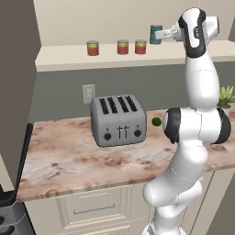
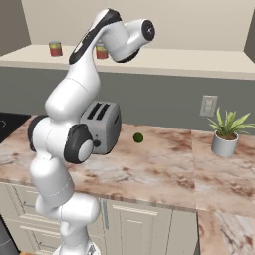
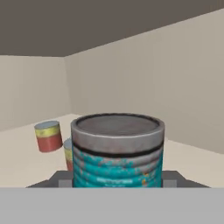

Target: Stack two cans on top of the other two cans in the cabinet.

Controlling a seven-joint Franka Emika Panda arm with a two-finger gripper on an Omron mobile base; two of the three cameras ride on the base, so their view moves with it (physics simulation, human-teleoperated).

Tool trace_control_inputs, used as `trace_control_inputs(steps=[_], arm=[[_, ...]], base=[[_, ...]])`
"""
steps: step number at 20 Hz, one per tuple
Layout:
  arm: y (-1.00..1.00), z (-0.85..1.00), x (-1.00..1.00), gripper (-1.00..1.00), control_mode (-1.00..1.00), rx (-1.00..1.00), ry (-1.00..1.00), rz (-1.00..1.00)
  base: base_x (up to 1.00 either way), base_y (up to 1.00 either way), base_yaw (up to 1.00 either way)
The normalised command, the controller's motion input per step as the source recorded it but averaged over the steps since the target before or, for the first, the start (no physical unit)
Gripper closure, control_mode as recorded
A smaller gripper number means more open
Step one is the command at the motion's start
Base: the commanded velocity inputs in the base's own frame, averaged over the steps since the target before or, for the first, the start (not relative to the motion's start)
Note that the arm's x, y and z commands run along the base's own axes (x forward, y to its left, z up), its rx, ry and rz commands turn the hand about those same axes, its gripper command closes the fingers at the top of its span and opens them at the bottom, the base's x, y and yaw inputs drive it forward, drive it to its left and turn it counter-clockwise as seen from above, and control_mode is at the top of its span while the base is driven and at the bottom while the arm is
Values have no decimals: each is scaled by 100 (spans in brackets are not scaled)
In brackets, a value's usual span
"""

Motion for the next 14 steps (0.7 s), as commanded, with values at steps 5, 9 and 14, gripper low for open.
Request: trace_control_inputs(steps=[5, 9, 14], arm=[[16, 11, 1, 100, -100, 0, -11, 5], [10, 13, 8, 100, -100, 0, -2, 3], [1, 7, 10, 100, -100, 0, 0, 0]], base=[[0, 0, 0], [0, 0, 0], [0, 0, 0]])
